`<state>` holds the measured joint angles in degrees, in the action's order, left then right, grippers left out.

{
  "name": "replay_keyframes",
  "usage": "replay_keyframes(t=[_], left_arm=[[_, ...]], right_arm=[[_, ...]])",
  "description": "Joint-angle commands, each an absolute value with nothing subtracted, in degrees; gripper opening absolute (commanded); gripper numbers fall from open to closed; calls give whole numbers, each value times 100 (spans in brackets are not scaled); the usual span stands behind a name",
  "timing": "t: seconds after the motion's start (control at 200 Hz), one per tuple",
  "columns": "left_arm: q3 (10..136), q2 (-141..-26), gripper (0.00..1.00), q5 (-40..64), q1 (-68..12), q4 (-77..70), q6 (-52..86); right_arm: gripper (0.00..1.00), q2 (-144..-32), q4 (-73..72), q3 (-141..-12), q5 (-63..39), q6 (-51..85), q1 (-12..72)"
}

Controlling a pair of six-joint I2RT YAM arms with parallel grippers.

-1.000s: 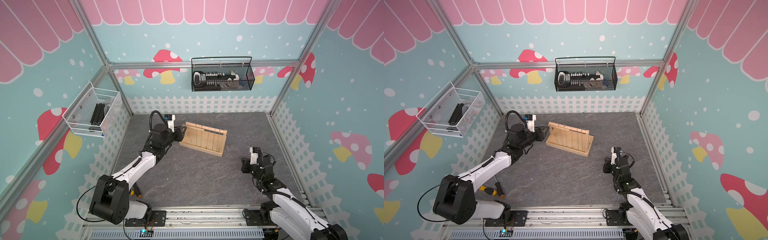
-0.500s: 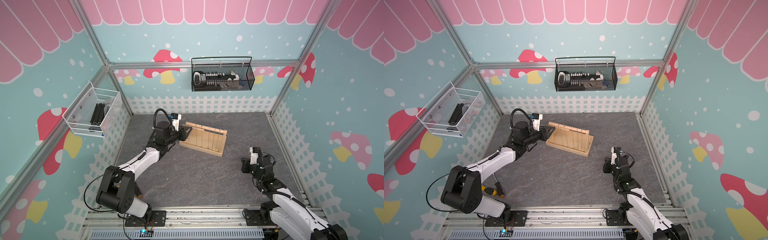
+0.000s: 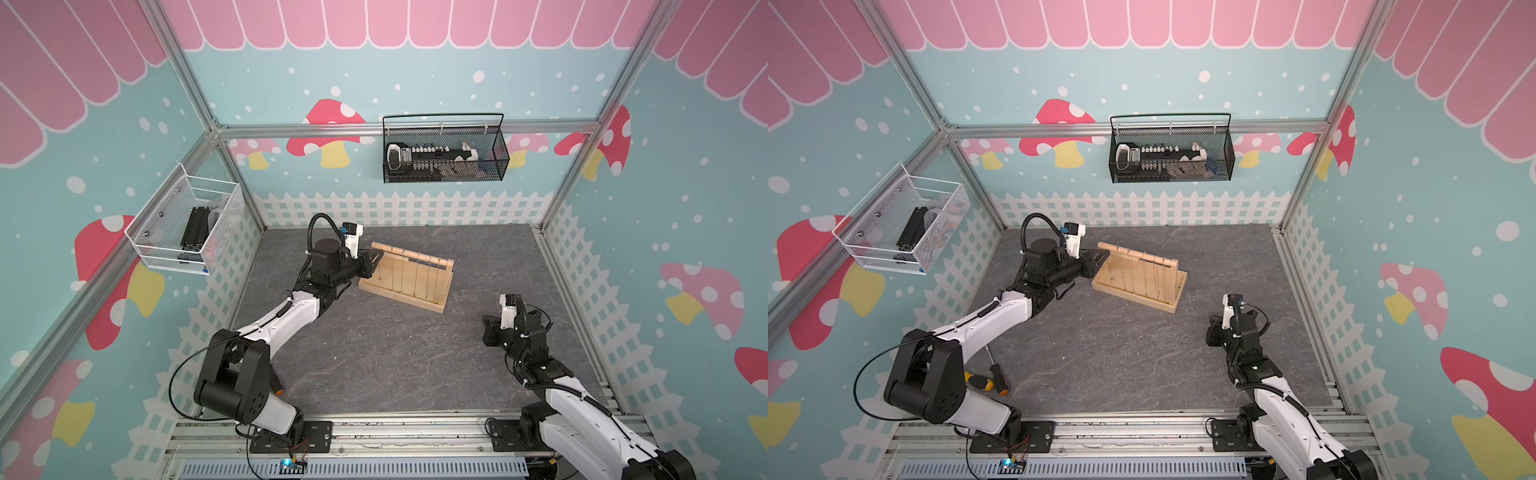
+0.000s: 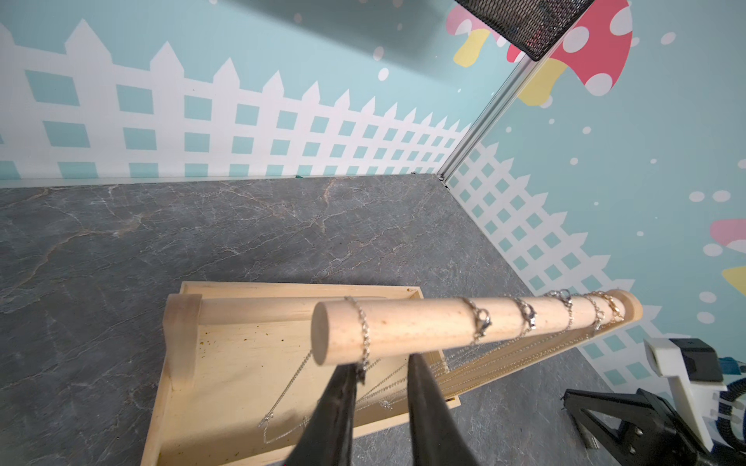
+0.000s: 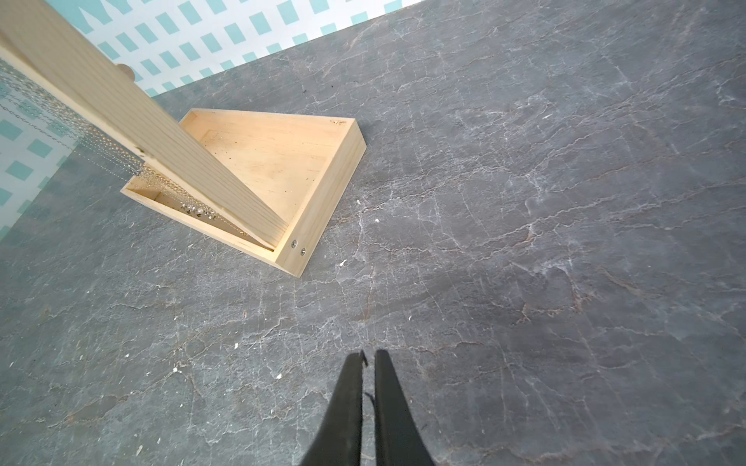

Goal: Take the necklace off the jewelry display stand
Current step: Take off the necklace from the stand.

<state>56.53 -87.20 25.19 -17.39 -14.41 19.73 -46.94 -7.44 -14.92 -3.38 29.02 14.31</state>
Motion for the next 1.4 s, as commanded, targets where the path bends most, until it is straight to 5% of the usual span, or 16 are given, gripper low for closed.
replay_keyframes(t=[0.0, 0.46, 1.066, 1.396], left_arm=[[5806, -8815, 18, 2400, -1740, -1345, 1833], [5740, -8505, 0, 2292, -1766, -1232, 1846], [6575, -7718, 0, 223, -2074, 355, 1311], [6456, -7122, 0, 46, -2720, 1054, 1216]], right_arm=[[11, -4627, -688, -1538, -248, 2944, 1451], [11, -4576, -668, -1538, -233, 2944, 1450], [11, -4394, -553, -1521, -202, 2927, 1450], [11, -4381, -528, -1527, -84, 2874, 1450]])
